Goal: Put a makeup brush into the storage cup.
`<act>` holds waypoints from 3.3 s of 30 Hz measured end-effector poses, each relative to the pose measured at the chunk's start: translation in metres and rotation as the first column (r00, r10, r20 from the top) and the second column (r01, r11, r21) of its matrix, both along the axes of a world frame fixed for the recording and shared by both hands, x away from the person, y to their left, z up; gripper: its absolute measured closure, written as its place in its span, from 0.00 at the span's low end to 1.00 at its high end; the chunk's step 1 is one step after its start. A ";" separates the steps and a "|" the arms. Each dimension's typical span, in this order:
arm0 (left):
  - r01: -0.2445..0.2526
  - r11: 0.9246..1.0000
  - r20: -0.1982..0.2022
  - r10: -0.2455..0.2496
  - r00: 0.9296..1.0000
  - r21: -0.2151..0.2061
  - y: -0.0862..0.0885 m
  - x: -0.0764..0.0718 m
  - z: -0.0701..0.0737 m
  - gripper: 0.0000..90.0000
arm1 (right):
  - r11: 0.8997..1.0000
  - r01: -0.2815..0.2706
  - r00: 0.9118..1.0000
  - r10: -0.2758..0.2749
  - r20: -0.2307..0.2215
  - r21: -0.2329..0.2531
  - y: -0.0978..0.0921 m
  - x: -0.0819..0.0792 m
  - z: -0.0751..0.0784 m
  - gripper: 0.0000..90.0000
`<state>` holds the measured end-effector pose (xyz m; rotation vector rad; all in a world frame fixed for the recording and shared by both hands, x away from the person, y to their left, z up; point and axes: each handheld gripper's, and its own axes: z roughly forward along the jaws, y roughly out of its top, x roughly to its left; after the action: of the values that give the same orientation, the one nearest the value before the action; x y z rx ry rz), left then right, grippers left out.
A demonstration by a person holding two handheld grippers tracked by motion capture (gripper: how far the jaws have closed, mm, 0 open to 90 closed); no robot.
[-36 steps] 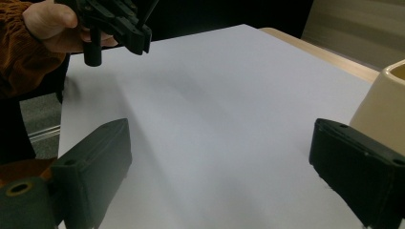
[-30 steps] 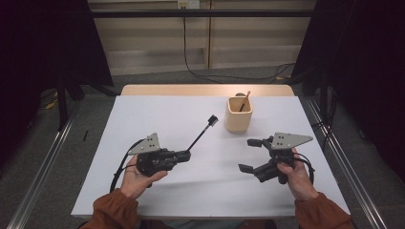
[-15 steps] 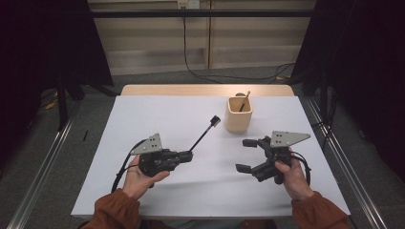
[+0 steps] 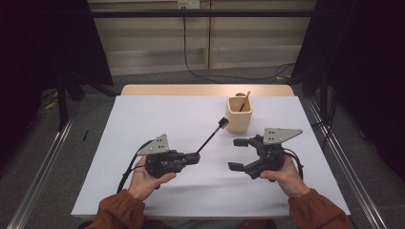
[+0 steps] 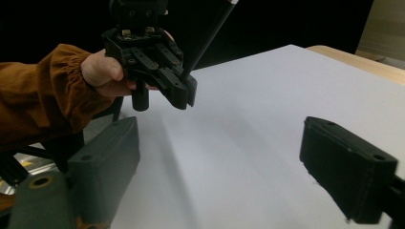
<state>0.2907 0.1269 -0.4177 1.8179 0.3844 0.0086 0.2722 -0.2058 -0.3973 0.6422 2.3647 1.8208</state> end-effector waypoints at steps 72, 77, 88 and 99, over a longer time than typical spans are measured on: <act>-0.030 0.999 0.012 0.030 0.999 0.024 -0.016 -0.005 -0.016 0.65 | 0.983 -0.025 0.997 0.037 -0.061 0.181 0.026 0.020 0.025 0.95; -0.054 0.998 0.015 0.054 0.998 0.022 -0.016 -0.005 -0.015 0.48 | 0.984 -0.019 0.998 0.030 -0.060 0.176 0.026 0.020 0.025 0.95; -0.123 0.992 0.012 0.123 0.992 0.021 -0.012 -0.004 -0.009 0.08 | 0.985 -0.013 0.998 0.023 -0.059 0.170 0.024 0.019 0.025 0.95; -0.168 0.985 0.013 0.168 0.986 0.033 -0.004 -0.005 -0.005 0.02 | 0.987 0.001 0.999 0.008 -0.050 0.161 0.019 0.018 0.026 0.95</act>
<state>0.2861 0.1227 -0.4225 1.8139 0.5320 0.1424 0.2902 -0.1865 -0.3710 0.7091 2.2666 2.0360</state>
